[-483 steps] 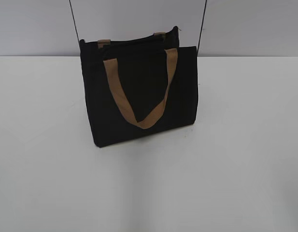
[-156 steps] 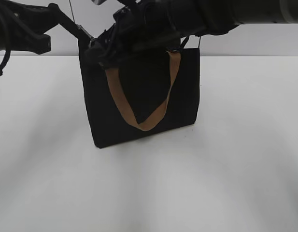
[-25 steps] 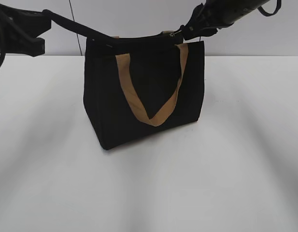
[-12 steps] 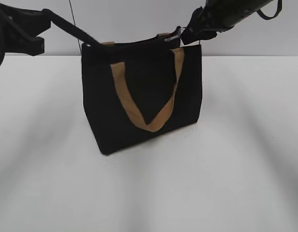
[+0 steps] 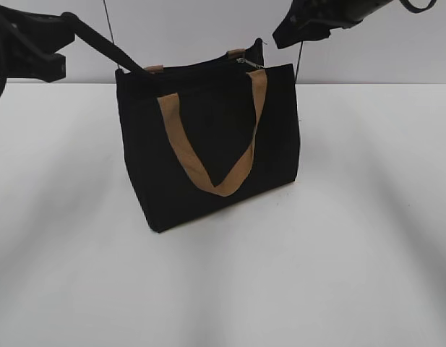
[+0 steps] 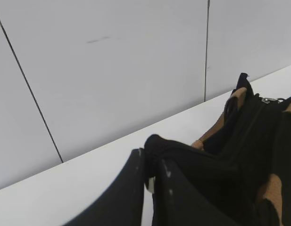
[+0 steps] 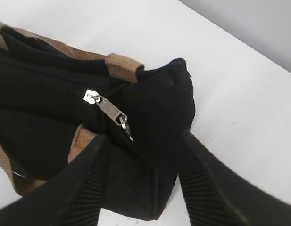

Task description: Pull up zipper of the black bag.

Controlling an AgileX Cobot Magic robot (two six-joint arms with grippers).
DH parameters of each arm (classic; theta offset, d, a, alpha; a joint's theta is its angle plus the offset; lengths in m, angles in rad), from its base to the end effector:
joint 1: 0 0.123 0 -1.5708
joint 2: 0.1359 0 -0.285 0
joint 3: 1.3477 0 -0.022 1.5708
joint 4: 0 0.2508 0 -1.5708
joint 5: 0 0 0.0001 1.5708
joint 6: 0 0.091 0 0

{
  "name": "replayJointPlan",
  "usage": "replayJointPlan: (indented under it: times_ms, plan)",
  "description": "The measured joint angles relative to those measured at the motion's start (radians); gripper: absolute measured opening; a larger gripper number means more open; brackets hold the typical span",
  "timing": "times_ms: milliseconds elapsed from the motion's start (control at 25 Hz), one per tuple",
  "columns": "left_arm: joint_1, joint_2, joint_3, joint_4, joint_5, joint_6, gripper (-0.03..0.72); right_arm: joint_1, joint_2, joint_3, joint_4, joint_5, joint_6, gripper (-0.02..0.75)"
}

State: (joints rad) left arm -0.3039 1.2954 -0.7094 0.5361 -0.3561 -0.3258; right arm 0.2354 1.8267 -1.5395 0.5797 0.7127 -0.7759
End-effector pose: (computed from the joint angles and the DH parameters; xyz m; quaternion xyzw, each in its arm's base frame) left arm 0.2615 -0.0989 0.2876 0.2401 0.7314 -0.1073 0.6292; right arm 0.3974 0.1289 0.2956 -0.3131 0.8633 0.1551 0.3643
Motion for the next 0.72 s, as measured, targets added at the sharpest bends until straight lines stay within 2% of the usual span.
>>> replayJointPlan:
  times_ms: [200,280,440,520,720]
  plan:
    - [0.0,0.0,0.0,-0.013,0.0,-0.02,0.067,0.0,-0.042,0.0,0.0,0.024,0.027,0.392]
    - [0.0,0.0,0.0,-0.016,-0.004,-0.044,0.136,0.0,-0.055,0.0,0.0,0.043,0.033,0.395]
    - [0.0,0.0,0.0,-0.02,0.002,-0.109,0.359,0.0,-0.072,-0.001,-0.012,0.091,0.048,0.396]
    - [0.0,0.0,0.0,-0.024,0.033,-0.139,0.438,0.0,-0.074,-0.001,-0.027,0.123,0.062,0.397]
    - [0.0,-0.033,0.0,-0.04,0.234,-0.19,0.483,0.0,-0.078,-0.001,-0.084,0.211,0.136,0.397]
